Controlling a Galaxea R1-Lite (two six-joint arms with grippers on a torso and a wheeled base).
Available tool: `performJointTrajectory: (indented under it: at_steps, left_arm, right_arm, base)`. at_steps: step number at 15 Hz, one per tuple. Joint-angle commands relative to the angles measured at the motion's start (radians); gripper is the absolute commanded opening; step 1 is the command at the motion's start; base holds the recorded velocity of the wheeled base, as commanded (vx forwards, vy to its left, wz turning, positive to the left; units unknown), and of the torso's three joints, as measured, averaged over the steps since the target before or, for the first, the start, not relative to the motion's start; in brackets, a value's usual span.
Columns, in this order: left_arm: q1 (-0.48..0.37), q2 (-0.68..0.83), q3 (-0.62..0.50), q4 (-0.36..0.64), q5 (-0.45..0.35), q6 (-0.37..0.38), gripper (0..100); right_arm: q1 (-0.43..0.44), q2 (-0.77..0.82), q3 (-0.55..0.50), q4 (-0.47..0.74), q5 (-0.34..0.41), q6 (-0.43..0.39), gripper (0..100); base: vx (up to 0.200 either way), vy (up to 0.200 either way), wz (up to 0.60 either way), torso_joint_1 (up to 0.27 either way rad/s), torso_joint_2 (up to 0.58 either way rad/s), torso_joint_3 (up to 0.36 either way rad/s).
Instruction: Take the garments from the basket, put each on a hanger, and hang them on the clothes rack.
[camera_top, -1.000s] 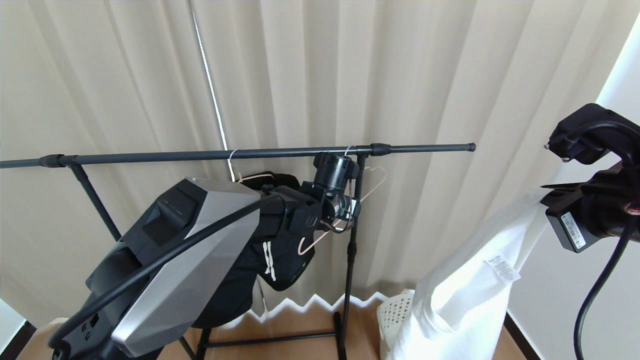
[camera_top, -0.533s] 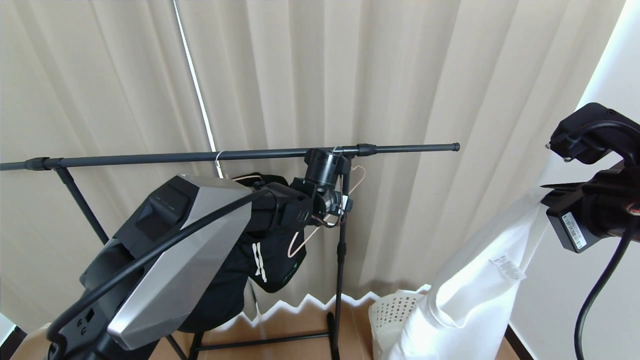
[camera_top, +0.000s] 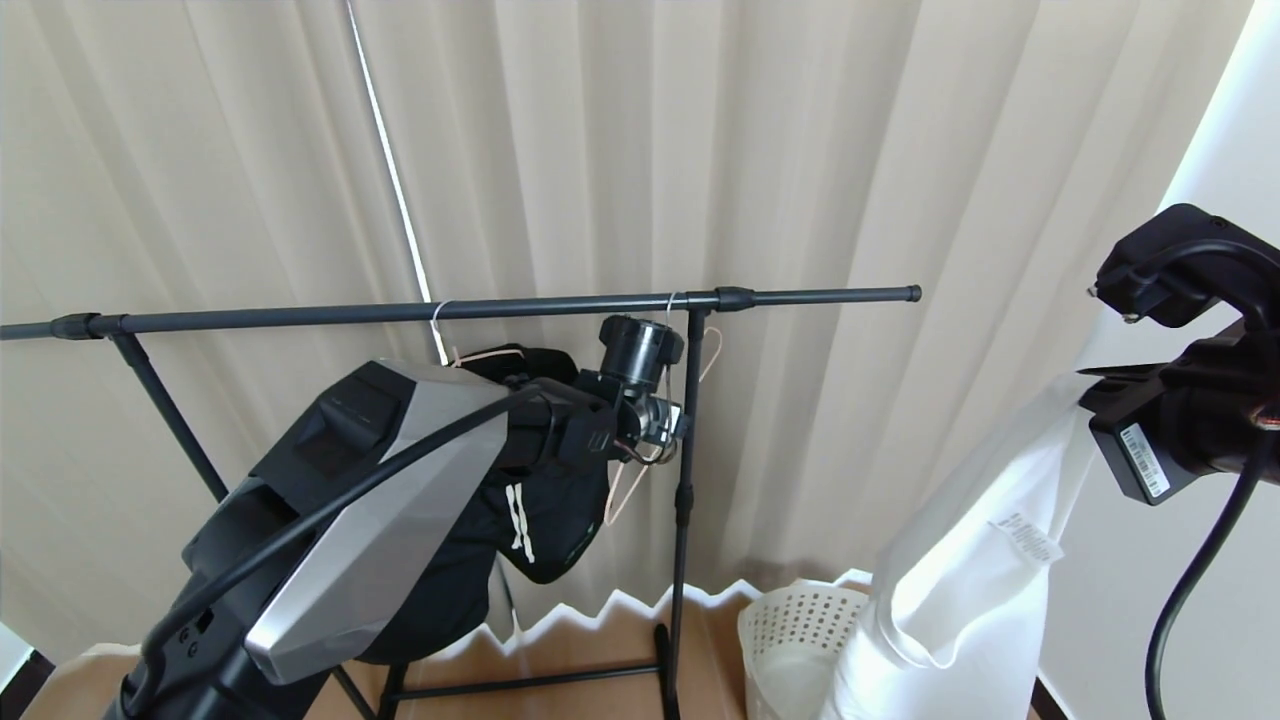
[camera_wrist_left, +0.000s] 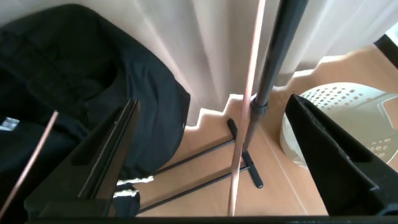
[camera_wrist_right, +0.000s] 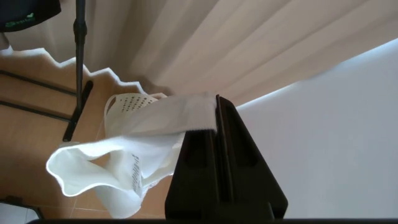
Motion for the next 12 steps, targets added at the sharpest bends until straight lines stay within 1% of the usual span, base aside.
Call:
performJointTrajectory:
  at_steps: [1,3,6,7,9,10,12]
  left_arm:
    - [0.002,0.029,0.0,0.0,0.002,-0.008,100]
    - [0.004,0.046,-0.006,0.0,0.003,-0.028,100]
    - [0.007,0.05,-0.006,-0.008,0.003,-0.035,100]
    - [0.011,0.057,-0.006,-0.036,0.016,-0.037,100]
    - [0.014,0.066,-0.006,-0.045,0.022,-0.038,100]
    - [0.016,0.066,-0.005,-0.043,0.022,-0.042,0]
    - [0.014,0.064,-0.005,-0.043,0.022,-0.042,0]
  right_arm:
    - [0.001,0.003,0.001,0.0,0.0,-0.001,0]
    - [0.001,0.005,0.002,0.0,0.0,-0.002,0]
    - [0.0,0.006,0.002,0.0,0.0,-0.001,0]
    - [0.001,0.006,0.002,0.0,0.0,-0.001,0]
    - [0.001,0.006,0.002,0.0,0.0,-0.001,0]
    - [0.001,0.006,0.002,0.0,0.0,-0.001,0]
    - [0.001,0.006,0.002,0.0,0.0,-0.001,0]
  base:
    - [0.0,0.0,0.0,0.0,0.0,0.0]
    - [0.0,0.0,0.0,0.0,0.0,0.0]
    - [0.0,0.0,0.0,0.0,0.0,0.0]
    - [0.0,0.0,0.0,0.0,0.0,0.0]
    - [0.0,0.0,0.0,0.0,0.0,0.0]
    - [0.0,0.0,0.0,0.0,0.0,0.0]
    - [0.0,0.0,0.0,0.0,0.0,0.0]
